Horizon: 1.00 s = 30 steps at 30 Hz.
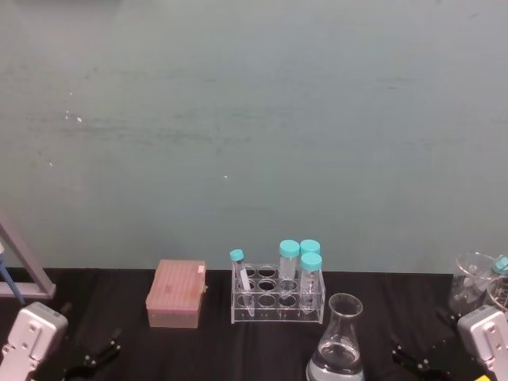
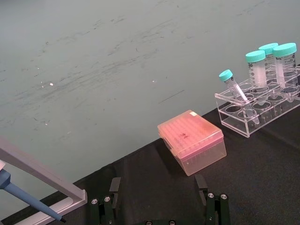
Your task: Pick up the beaker with the right gripper, shake it three times, and then put it down.
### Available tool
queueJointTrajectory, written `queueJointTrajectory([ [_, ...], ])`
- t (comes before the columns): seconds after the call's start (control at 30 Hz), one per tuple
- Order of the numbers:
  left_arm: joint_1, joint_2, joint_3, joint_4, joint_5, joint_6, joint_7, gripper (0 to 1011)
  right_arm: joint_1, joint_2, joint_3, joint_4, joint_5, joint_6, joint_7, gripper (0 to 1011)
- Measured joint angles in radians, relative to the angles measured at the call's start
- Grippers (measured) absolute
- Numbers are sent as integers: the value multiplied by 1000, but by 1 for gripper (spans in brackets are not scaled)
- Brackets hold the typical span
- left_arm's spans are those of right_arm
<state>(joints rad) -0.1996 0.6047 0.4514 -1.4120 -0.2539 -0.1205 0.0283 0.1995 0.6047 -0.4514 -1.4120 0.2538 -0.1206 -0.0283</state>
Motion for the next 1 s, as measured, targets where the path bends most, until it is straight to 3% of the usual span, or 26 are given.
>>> queueJointTrajectory([
  [0.7, 0, 0, 0, 0, 0, 0, 0, 1000, 0, 0, 0, 0, 0, 0, 0, 1000],
  [1.0, 0, 0, 0, 0, 0, 0, 0, 1000, -7, -24, 33, 12, 2, 34, 0, 1000],
])
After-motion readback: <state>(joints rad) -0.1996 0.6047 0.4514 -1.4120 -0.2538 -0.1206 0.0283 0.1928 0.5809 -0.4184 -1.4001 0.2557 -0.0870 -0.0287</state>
